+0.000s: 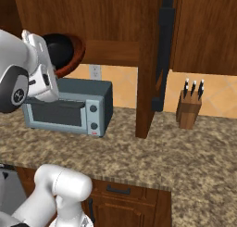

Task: Pick up the bowls on the counter and stack them on top of one another in the open cabinet. Place the smaller bowl on top of the larger bowl.

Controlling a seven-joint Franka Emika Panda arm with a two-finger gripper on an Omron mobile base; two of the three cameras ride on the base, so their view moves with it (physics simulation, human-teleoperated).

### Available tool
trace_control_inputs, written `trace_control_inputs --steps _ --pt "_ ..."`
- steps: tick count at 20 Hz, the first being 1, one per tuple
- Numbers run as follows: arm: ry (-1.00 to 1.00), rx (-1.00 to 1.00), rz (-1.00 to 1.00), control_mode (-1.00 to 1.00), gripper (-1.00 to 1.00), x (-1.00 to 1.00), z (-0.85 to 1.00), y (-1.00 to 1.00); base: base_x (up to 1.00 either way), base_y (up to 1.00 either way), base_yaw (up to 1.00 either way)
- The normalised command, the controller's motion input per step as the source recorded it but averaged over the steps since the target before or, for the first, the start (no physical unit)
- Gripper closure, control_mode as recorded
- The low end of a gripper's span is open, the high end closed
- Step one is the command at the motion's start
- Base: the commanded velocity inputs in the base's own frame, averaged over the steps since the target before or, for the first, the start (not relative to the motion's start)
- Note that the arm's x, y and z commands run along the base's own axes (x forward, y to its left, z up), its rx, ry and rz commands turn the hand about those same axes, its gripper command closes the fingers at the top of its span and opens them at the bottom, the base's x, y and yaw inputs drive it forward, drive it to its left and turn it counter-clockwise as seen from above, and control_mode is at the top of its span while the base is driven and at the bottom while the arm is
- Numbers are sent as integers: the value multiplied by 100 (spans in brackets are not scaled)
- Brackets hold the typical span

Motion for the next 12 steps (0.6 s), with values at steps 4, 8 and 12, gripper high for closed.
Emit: trace_control_inputs --steps 4,8,12 --pt "0 -1 -4 -100 100 69 7 13 0 0 0" --pt "8 -5 -2 -100 100 49 2 12 0 0 0" --pt "2 0 0 -100 100 15 35 6 0 0 0"
